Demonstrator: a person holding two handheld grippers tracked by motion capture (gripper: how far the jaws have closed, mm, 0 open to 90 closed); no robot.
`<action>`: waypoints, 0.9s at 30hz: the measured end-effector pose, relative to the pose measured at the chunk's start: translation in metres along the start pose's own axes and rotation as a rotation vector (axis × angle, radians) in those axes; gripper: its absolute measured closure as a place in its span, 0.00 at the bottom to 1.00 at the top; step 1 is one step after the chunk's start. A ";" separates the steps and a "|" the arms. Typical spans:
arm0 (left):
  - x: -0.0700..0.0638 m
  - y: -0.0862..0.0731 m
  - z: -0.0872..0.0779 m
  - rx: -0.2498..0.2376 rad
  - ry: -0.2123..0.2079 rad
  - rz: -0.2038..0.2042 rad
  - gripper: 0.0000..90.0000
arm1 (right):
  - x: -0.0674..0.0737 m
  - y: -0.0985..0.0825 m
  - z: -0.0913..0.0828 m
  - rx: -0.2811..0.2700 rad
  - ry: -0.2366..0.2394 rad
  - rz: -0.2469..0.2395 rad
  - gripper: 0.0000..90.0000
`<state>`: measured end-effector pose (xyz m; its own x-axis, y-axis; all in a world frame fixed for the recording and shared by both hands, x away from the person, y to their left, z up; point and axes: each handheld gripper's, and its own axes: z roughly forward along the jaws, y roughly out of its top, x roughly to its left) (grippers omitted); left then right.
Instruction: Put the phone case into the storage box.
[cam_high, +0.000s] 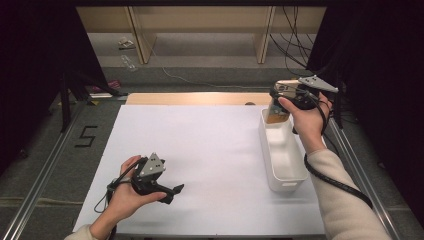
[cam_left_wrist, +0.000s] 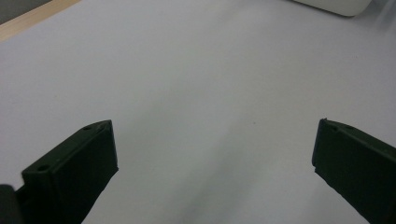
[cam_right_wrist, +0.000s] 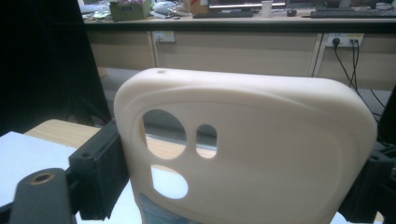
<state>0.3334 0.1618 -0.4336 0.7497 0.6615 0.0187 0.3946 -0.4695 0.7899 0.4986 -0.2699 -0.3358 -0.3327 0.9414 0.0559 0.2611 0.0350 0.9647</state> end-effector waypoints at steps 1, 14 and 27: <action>0.000 0.000 0.000 0.000 0.000 -0.001 0.00 | 0.000 0.000 0.000 0.001 0.000 0.001 0.16; 0.000 0.000 0.000 0.001 -0.001 -0.001 0.00 | 0.001 0.002 0.006 0.004 -0.001 0.001 0.16; 0.000 0.000 0.000 0.001 0.000 0.001 0.00 | -0.002 0.003 0.009 0.009 -0.009 0.012 0.16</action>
<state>0.3334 0.1618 -0.4340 0.7502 0.6610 0.0189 0.3946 -0.4705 0.7892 0.5084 -0.2681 -0.3354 -0.3211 0.9448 0.0647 0.2729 0.0269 0.9617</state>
